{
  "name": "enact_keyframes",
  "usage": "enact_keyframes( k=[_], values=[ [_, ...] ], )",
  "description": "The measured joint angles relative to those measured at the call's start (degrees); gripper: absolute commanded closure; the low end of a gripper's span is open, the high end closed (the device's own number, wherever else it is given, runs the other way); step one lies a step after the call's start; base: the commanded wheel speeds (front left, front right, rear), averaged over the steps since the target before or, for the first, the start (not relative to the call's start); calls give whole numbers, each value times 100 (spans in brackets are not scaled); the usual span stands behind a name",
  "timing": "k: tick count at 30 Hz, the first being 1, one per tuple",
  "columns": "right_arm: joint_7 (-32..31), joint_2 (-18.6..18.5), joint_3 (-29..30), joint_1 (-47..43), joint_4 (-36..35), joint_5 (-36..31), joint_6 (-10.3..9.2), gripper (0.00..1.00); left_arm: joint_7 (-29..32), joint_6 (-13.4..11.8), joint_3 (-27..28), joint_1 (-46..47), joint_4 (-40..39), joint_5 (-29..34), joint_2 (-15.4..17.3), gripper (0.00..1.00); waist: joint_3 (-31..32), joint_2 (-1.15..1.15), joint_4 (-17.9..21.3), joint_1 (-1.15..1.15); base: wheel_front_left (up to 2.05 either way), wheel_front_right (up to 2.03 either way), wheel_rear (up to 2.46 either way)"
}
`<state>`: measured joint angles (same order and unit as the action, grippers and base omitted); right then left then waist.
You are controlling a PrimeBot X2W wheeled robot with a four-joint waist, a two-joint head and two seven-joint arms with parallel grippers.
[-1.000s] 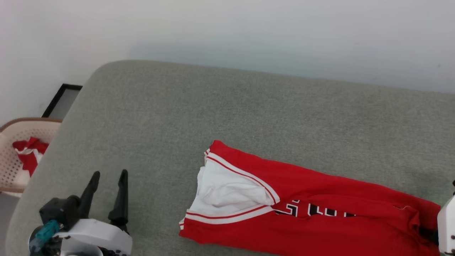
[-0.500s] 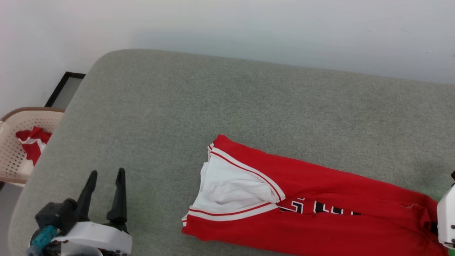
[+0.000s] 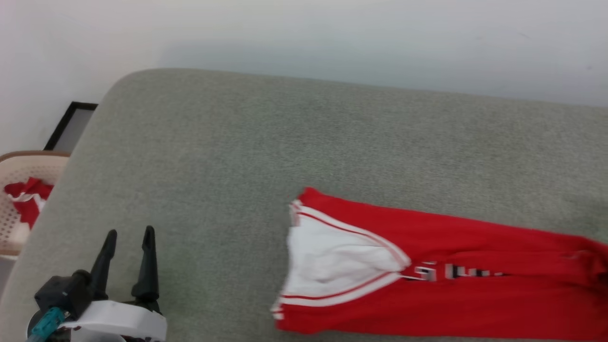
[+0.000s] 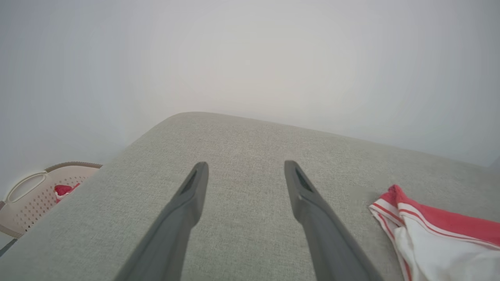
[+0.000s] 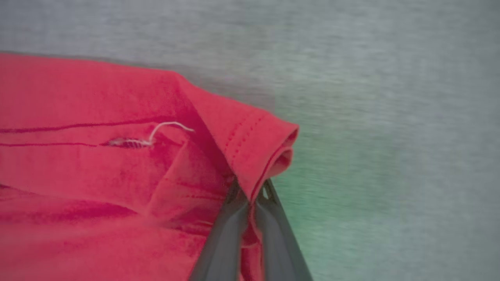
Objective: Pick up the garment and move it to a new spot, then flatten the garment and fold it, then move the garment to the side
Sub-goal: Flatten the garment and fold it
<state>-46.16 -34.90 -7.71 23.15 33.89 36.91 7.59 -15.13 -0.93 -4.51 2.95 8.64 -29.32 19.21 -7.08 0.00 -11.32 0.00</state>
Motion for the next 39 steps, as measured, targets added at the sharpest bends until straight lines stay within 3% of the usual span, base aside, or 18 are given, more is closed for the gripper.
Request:
enact_keyframes(
  k=[6, 10, 13, 19, 25, 30, 39],
  values=[
    [288, -355, 85, 412, 624, -598, -5, 100, 0, 146, 130, -2, 164, 131, -168, 0, 26, 0, 157, 0, 0, 0, 0],
    [333, -335, -30, 626, 829, -717, -5, 100, 0, 234, 202, -3, 271, 219, -278, 0, 96, 0, 242, 0, 0, 0, 0],
    [298, -327, -290, 664, 690, -717, -5, 100, 0, 272, 281, -53, 316, 257, -313, 0, 185, 0, 299, 0, 0, 0, 0],
    [-27, -90, -515, 538, -145, -31, -7, 100, 0, 303, 417, -266, 401, 268, -364, 0, 412, 0, 411, 0, 0, 0, 0],
    [-544, 390, -459, 242, -1376, 554, -7, 100, 0, 303, 493, -464, 374, 268, -361, 0, 633, 0, 486, 0, 0, 0, 0],
    [-770, 1118, -372, 48, -2035, 408, -8, 100, 0, 320, 419, -454, 361, 269, -401, 0, 698, 0, 390, 0, 0, 0, 0],
    [-656, 2532, -390, 75, -2071, -492, -8, 100, 8, 434, 86, -88, 523, 328, -554, 0, 619, 0, -16, 0, 0, 0, 0]
  ],
)
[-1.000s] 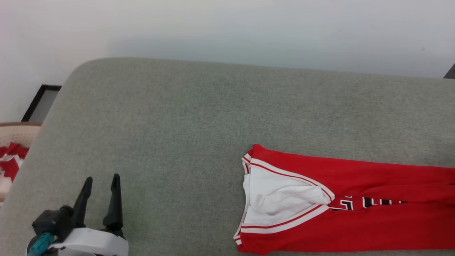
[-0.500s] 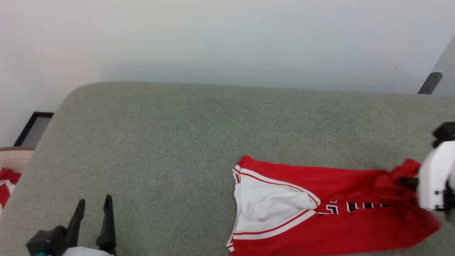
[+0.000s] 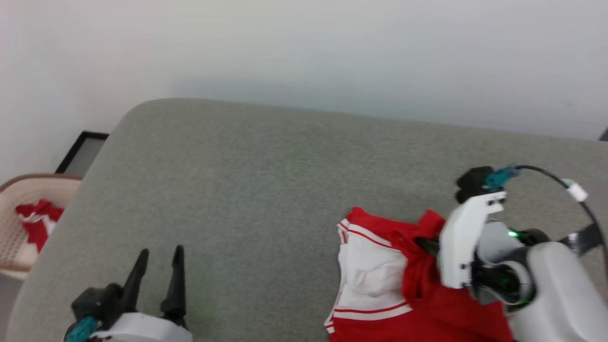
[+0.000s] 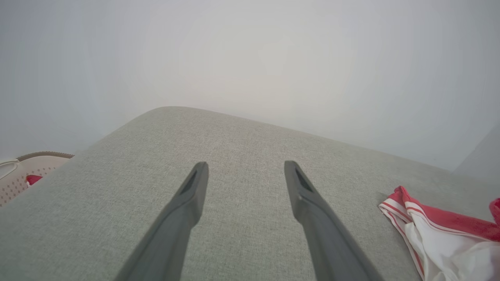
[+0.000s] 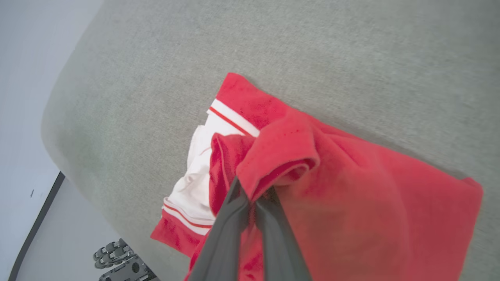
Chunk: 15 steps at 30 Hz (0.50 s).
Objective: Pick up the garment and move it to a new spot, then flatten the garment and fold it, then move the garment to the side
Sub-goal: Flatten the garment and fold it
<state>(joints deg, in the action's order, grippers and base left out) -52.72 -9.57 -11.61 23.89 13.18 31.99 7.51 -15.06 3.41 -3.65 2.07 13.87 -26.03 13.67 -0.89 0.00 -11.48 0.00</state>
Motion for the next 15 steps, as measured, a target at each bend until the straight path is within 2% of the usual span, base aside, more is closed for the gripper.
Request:
enact_keyframes(
  k=[5, 13, 14, 15],
  values=[
    [276, 426, -89, 192, 400, -420, 0, 100, -1, 68, -136, 223, 148, 34, -79, 0, -79, 0, -245, 0, 0, 0, 0],
    [708, 623, -349, 531, 1202, -742, 0, 100, -2, 151, -210, 445, 385, 32, -210, 0, -219, 0, -533, 0, 0, 0, 0],
    [765, 635, -379, 566, 1281, -744, 1, 91, -2, 164, -208, 466, 404, 32, -219, 0, -236, 0, -550, 0, 0, 0, 0],
    [810, 637, -417, 605, 1358, -747, 0, 72, -2, 165, -202, 482, 424, 30, -233, 0, -249, 0, -566, 0, 0, 0, 0]
  ],
)
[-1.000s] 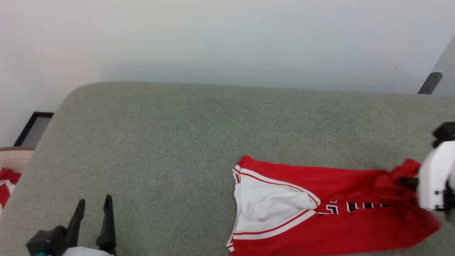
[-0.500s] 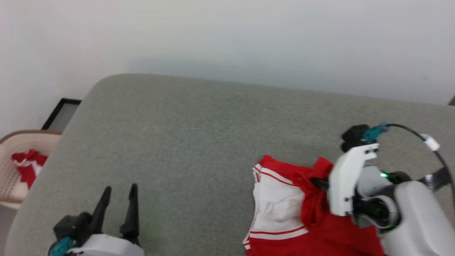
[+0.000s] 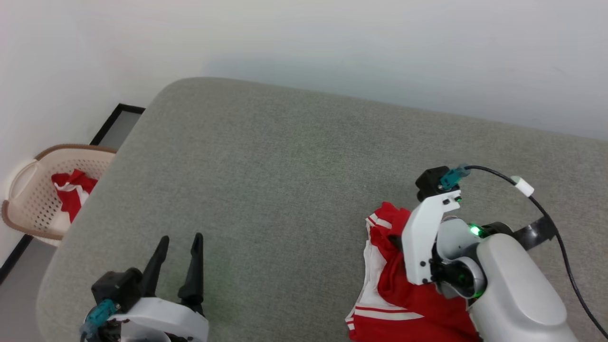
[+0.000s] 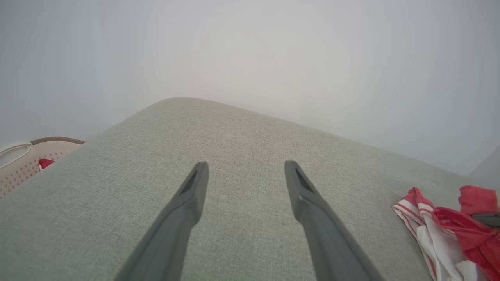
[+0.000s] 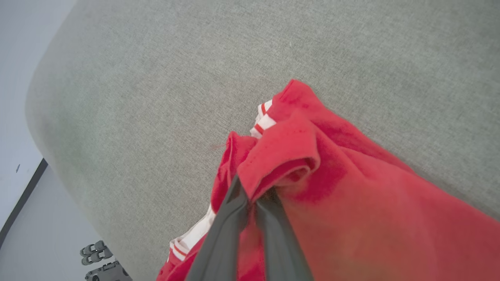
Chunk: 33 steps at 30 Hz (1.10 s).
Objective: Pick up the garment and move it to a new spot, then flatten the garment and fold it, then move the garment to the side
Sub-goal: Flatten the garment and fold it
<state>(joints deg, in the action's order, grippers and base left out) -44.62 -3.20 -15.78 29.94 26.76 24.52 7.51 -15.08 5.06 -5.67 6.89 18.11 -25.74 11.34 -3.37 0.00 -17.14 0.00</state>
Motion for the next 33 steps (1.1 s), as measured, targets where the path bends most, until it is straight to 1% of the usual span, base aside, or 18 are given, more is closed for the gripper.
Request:
enact_keyframes(
  k=[1, 2, 3, 4, 5, 6, 11, 14, 18, 24, 33],
  values=[
    [42, -5, -75, 31, 52, 2, 0, 54, -1, 7, 13, 12, 18, -8, -18, 0, -9, 0, -13, 0, 0, 0, 0],
    [76, -1, -146, 52, 86, 23, 0, 18, -1, 8, 29, 16, 24, -8, -27, 0, -13, 0, -20, 0, 0, 0, 0],
    [76, 15, -203, 79, 127, 78, 0, 13, -1, 9, 58, 16, 27, -8, -29, 0, -13, 0, -17, 0, 0, 0, 0],
    [76, 16, -274, 102, 143, 145, 0, 13, -1, 24, 82, 15, 29, -5, -27, 0, -8, 0, -9, 0, 0, 0, 0],
    [81, 15, -344, 122, 135, 208, 0, 4, -2, 24, 112, 15, 26, -5, -31, 0, -3, 0, 4, 0, 0, 0, 0],
    [104, 16, -408, 142, 114, 276, 0, 0, -4, 26, 143, 13, 21, -4, -34, 0, 3, 0, 22, 0, 0, 0, 0],
    [135, 22, -617, 204, -148, 697, 0, 0, -5, 32, 305, -33, -27, 35, -25, 0, 41, 0, 160, 0, 0, 0, 0],
    [179, 8, -697, 207, -422, 900, 0, 0, -5, 33, 361, -52, -65, 66, -21, 0, 69, 0, 274, 0, 0, 0, 0],
    [346, -165, -779, 166, -856, 1121, 0, 0, -5, 52, 444, -130, -119, 111, 15, 0, 113, 0, 458, 0, 0, 0, 0],
    [882, -500, -721, -54, -1254, 1441, 0, 0, -5, 55, 520, -247, -209, 181, 123, 0, 204, 0, 792, 0, 0, 0, 0],
    [1887, -967, -372, -369, -1330, 1625, 0, 0, -5, 5, 624, -476, -293, 199, 220, 0, 359, 0, 1326, 0, 0, 0, 0]
  ],
)
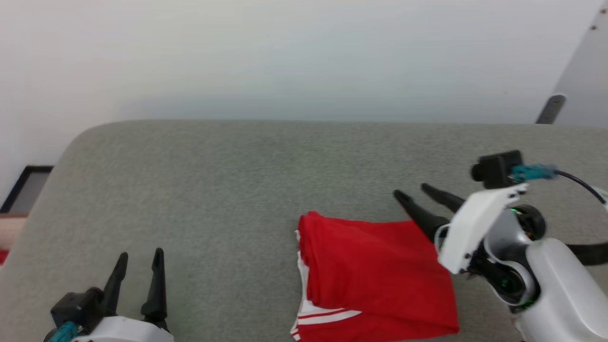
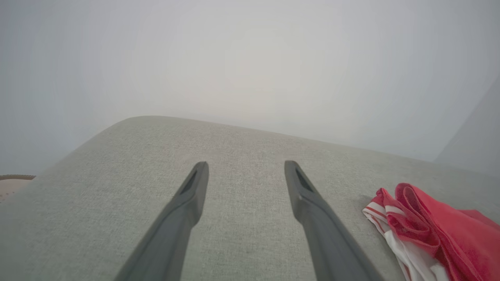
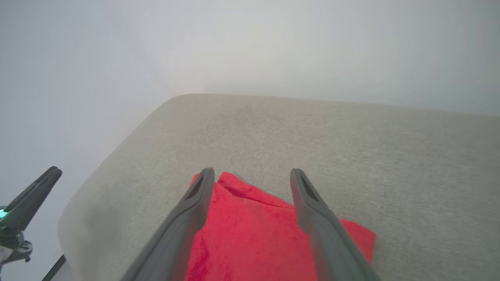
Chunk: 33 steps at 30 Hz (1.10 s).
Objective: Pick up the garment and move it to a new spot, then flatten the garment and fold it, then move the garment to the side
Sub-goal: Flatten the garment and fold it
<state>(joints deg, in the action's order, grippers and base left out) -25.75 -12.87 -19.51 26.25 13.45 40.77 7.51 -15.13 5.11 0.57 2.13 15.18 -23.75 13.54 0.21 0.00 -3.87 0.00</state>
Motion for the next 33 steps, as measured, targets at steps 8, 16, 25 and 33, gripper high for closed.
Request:
enact_keyframes(
  k=[8, 16, 25, 33],
  values=[
    [1361, -666, 44, -400, -137, 179, 0, 0, 0, -9, 32, -101, -18, -5, 41, 0, 106, 0, 314, 0, 0, 0, 0],
    [3022, -1351, -119, -789, 137, -291, 0, 0, 0, -13, 24, -141, 22, 15, 101, 0, 211, 0, 402, 0, 0, 0, 0],
    [3967, -1497, -7, -1084, 724, -773, 0, 0, 0, -7, 94, -186, 130, 126, 118, 0, 302, 0, 408, 0, 0, 0, 0],
    [4066, -1357, 308, -1418, 784, -973, 0, 0, 0, 38, 156, -222, 180, 289, 89, 0, 356, 0, 389, 0, 0, 0, 0]
  ],
)
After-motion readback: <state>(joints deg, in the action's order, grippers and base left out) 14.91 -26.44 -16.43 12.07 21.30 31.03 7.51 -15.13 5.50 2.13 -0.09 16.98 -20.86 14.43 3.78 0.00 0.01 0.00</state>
